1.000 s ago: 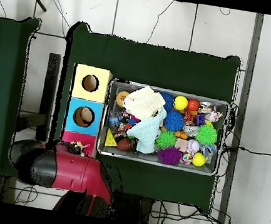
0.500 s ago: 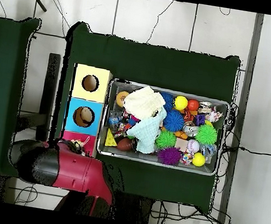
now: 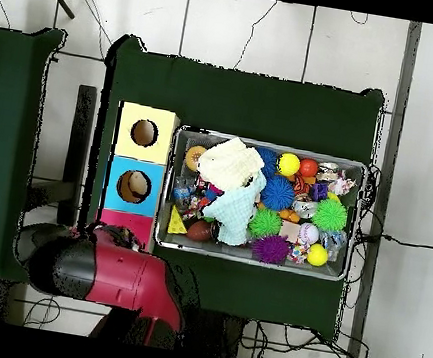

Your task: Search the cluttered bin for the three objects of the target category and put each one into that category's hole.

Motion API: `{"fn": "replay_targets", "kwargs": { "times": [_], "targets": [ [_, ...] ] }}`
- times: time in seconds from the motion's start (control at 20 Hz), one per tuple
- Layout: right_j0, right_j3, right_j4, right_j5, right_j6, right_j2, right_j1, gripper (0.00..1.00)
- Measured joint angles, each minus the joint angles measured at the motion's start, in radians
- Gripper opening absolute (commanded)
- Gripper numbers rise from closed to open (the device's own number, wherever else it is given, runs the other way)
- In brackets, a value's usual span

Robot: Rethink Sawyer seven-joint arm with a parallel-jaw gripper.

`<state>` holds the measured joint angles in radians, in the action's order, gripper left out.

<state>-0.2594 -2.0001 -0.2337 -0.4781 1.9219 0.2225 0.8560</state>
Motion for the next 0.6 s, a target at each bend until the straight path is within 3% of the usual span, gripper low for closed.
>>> {"fn": "replay_targets", "kwargs": {
  "times": [0.6],
  "targets": [
    [0.0, 0.0, 0.0, 0.0, 0.0, 0.009, 0.0, 1.0]
  ]
}}
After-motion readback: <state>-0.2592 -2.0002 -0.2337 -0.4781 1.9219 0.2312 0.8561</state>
